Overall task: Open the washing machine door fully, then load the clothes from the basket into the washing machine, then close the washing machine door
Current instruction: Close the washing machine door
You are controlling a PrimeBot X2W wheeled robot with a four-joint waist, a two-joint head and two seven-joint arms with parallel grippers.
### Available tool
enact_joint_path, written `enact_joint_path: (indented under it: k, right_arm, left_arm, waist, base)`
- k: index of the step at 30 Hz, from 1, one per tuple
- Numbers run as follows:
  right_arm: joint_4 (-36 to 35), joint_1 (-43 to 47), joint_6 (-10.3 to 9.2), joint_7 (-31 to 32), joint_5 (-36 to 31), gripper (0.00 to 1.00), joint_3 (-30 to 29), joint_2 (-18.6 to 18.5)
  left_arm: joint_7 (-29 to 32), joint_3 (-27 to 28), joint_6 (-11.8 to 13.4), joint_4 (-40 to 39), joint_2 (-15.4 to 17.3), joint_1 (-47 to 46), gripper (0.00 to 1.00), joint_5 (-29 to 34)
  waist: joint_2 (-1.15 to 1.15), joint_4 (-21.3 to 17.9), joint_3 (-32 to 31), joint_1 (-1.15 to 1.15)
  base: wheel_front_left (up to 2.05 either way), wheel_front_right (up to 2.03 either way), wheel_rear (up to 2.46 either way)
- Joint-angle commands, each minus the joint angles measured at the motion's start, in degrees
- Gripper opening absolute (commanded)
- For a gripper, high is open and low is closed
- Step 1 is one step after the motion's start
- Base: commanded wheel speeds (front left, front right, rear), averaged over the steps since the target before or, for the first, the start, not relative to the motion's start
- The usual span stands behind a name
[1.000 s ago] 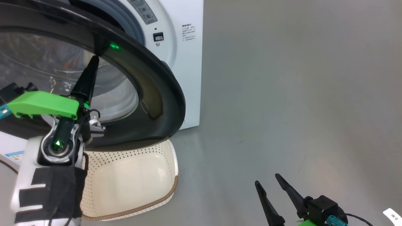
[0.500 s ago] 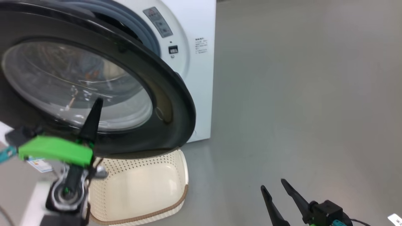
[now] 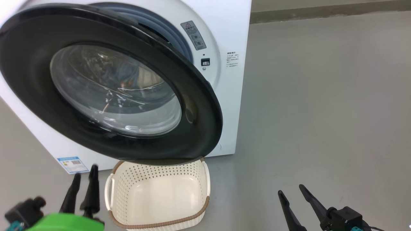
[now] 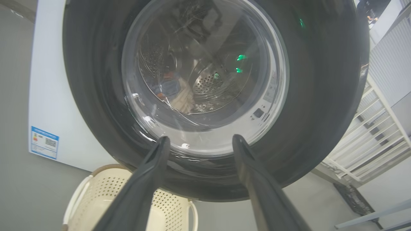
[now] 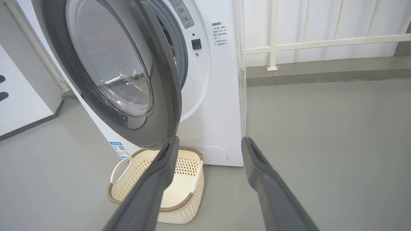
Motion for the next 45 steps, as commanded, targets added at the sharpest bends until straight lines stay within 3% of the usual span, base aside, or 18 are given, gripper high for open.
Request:
enact_joint_path:
  k: [1, 10, 15, 21, 28, 29, 30, 32, 45]
  right_arm:
    - [-1.61, -0.32, 0.1, -0.34, -0.19, 1.0, 1.21, -0.3]
    - [-1.79, 0.0, 0.1, -0.34, -0.25, 1.0, 0.23, -0.21]
    - [-1.84, 0.29, 0.1, -0.34, -0.09, 1.0, -0.55, -0.28]
    - [-1.99, 0.34, 0.1, -0.34, -0.1, 1.0, -1.01, -0.5]
    - [-1.78, 0.09, 0.1, -0.34, -0.08, 1.0, -0.7, -0.41]
    - [-1.71, 0.03, 0.1, -0.34, 0.02, 0.78, -0.71, -0.36]
    - [-1.64, -0.03, 0.1, -0.34, 0.09, 0.43, -0.7, -0.33]
    - [-1.53, -0.16, 0.1, -0.34, 0.2, 0.0, -0.69, -0.27]
    - [-0.92, -1.57, 0.1, -0.34, 0.15, 0.0, -1.43, -0.44]
  left_arm:
    - [-0.91, 3.06, 0.91, -1.39, 1.46, 0.41, 1.0, 3.82]
    - [-1.21, 12.94, 2.31, -6.1, -5.63, 11.18, 1.0, 23.98]
    - [-1.22, 17.32, 1.58, -8.0, -9.21, 15.28, 1.0, 33.81]
    - [-1.22, 19.19, 0.1, -7.88, -10.78, 15.94, 1.0, 36.55]
    - [-1.22, 20.11, -0.41, -7.28, -10.98, 15.35, 1.0, 35.46]
    - [-1.22, 20.08, -0.42, -7.15, -10.98, 15.33, 1.0, 35.16]
    - [-1.22, 20.08, -0.43, -7.07, -10.98, 15.28, 1.0, 34.63]
    - [-1.22, 19.99, -0.47, -7.12, -10.99, 15.24, 1.0, 34.69]
    - [-1.22, 19.68, -0.42, -7.05, -11.0, 14.76, 1.0, 32.5]
  waist:
    - [0.0, 0.58, -0.41, 0.0]
    - [0.0, 1.04, -1.83, 0.0]
    - [0.0, 1.26, -2.65, 0.0]
    - [0.0, 1.86, -2.8, 0.0]
    - [0.0, 1.72, -2.65, 0.0]
    - [0.0, 1.64, -2.59, 0.0]
    - [0.0, 1.58, -2.54, 0.0]
    - [0.0, 1.45, -2.46, 0.0]
    - [0.0, 1.74, -1.6, 0.0]
  base:
    - [0.0, 0.0, 0.0]
    - [0.0, 0.0, 0.0]
    - [0.0, 0.0, 0.0]
    - [0.0, 0.0, 0.0]
    - [0.0, 0.0, 0.0]
    - [0.0, 0.0, 0.0]
    - [0.0, 0.0, 0.0]
    - [0.0, 0.0, 0.0]
    - [0.0, 0.0, 0.0]
